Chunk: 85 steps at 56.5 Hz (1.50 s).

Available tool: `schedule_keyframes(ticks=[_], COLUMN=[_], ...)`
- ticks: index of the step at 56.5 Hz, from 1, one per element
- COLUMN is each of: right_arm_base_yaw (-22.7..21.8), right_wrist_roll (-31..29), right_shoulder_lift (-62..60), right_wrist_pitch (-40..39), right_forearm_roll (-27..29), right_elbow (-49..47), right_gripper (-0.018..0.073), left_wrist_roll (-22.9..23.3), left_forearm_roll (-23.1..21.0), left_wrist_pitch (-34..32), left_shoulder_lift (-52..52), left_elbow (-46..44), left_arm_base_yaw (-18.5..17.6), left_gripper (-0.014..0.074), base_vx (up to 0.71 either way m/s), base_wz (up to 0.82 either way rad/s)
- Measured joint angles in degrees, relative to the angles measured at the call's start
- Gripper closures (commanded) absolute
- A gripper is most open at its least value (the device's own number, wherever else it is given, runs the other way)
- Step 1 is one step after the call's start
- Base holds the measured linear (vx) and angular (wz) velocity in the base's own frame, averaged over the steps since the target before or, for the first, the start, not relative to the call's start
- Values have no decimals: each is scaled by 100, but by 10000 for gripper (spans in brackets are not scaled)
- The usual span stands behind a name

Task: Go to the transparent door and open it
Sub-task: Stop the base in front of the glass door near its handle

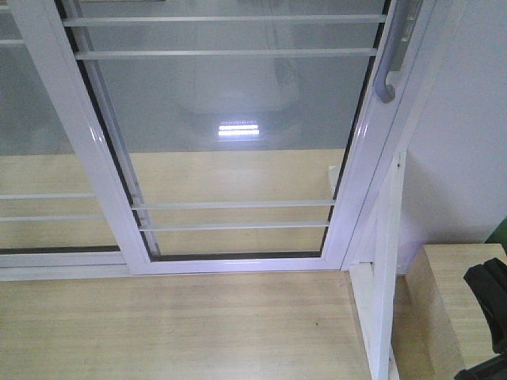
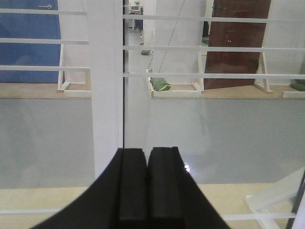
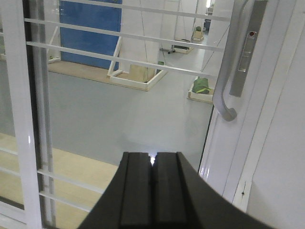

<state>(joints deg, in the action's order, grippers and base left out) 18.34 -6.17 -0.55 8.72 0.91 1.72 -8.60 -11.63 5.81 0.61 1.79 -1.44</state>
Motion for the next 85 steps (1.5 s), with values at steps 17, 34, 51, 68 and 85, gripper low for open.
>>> schedule_keyframes(ticks=[17, 34, 51, 68, 85], right_arm_base_yaw=[0, 0, 13, 13, 13], right_wrist_roll=[0, 0, 0, 0, 0], right_shoulder_lift=[0, 7, 153, 153, 153], right_wrist_pitch=[0, -53, 55, 92, 96], right_forearm_roll=[0, 0, 0, 0, 0], right_elbow=[0, 11, 18, 18, 18], right_gripper=[564, 564, 564, 564, 564], left_wrist_roll=[0, 0, 0, 0, 0], left_forearm_roll=[0, 0, 0, 0, 0], left_wrist_pitch=[0, -17, 44, 44, 44], left_shoulder_lift=[0, 5, 5, 5, 5], left_elbow=[0, 1, 8, 8, 8], left_arm_base_yaw=[0, -8, 11, 11, 11], left_gripper=[603, 603, 603, 603, 603], base_vx=[20, 7, 0, 0, 0], base_wz=[-5, 3, -2, 0, 0])
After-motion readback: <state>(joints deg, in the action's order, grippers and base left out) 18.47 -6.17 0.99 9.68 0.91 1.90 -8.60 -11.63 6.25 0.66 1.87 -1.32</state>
